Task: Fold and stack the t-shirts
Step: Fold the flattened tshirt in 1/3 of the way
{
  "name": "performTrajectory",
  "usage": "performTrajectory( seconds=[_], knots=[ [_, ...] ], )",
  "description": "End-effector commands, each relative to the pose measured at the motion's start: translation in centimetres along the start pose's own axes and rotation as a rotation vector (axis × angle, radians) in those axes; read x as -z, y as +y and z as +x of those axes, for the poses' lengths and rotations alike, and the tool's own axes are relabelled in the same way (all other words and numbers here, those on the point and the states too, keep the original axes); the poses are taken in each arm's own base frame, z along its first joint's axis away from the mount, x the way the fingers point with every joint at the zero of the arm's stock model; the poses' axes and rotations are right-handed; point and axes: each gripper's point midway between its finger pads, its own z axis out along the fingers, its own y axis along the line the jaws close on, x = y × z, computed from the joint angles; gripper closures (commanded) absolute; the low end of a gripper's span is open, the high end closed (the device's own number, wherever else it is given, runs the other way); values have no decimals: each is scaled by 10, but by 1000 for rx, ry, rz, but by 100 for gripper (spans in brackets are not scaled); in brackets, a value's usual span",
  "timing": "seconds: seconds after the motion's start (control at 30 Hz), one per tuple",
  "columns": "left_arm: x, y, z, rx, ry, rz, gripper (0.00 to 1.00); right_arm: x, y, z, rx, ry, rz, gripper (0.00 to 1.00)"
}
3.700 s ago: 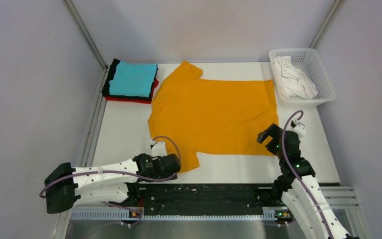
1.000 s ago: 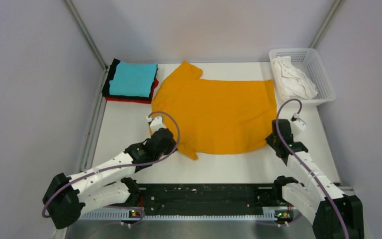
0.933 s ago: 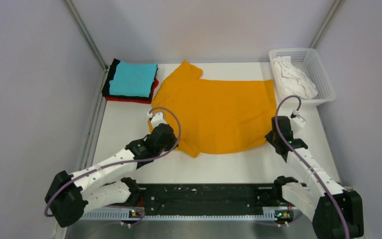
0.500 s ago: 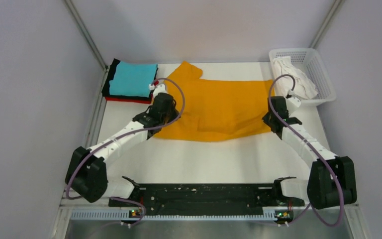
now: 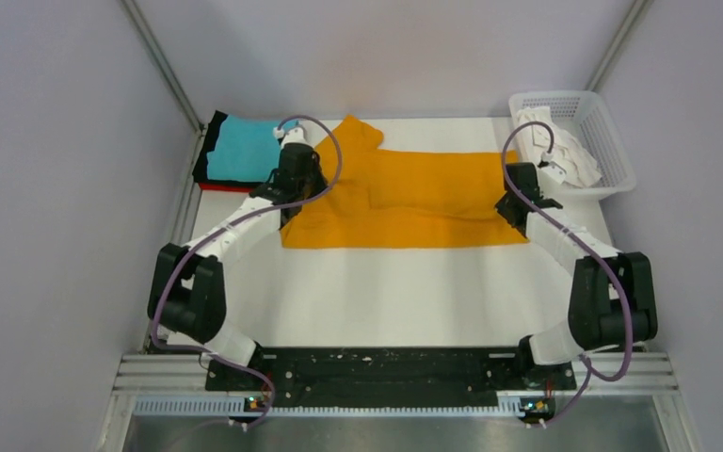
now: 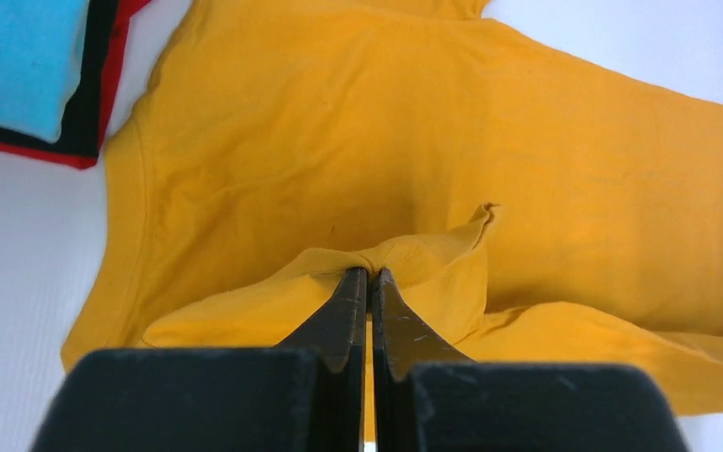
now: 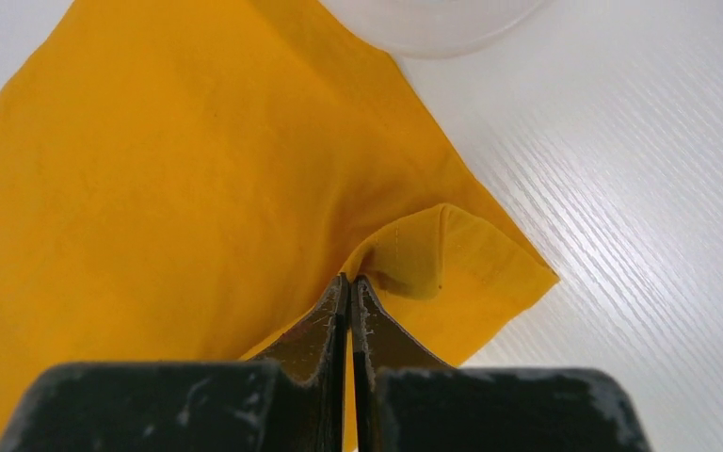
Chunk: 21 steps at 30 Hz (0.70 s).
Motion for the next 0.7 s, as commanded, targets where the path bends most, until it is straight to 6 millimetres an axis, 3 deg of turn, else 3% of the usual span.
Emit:
performTrajectory(
  seconds=[0.0,0.17,0.2,0.27,0.33,0.37,0.5,0.57,0.67],
  knots=[
    [-25,-16,-26,-34,-55,64,100,-14,11,-26,-30,-65,8,100],
    [-54,-1,-35,-27,-38,4,99,-31,11,-26,-30,-57,43,100],
    [-59,-1,-35,-27,-28,9,89,-33,12,-28,-30,-59,46,98],
    [-68,-2,-36,-34,-7,20,41,-36,15,-29,-26,-51,51,78],
    [-73,-4,-41,-35,2,12,13,-36,18,-30,-16,-37,49,53],
    [-73,-4,-44,-33,5,4,6,-34,19,-32,-12,-32,45,46],
    [-60,-14,-38,-18,61,52,1,-18,21,-31,5,-18,13,23],
    [-51,-27,-24,2,95,145,1,-6,22,-24,19,-16,-21,19],
    [-43,-30,3,42,142,223,1,3,35,0,52,22,-136,13]
  ],
)
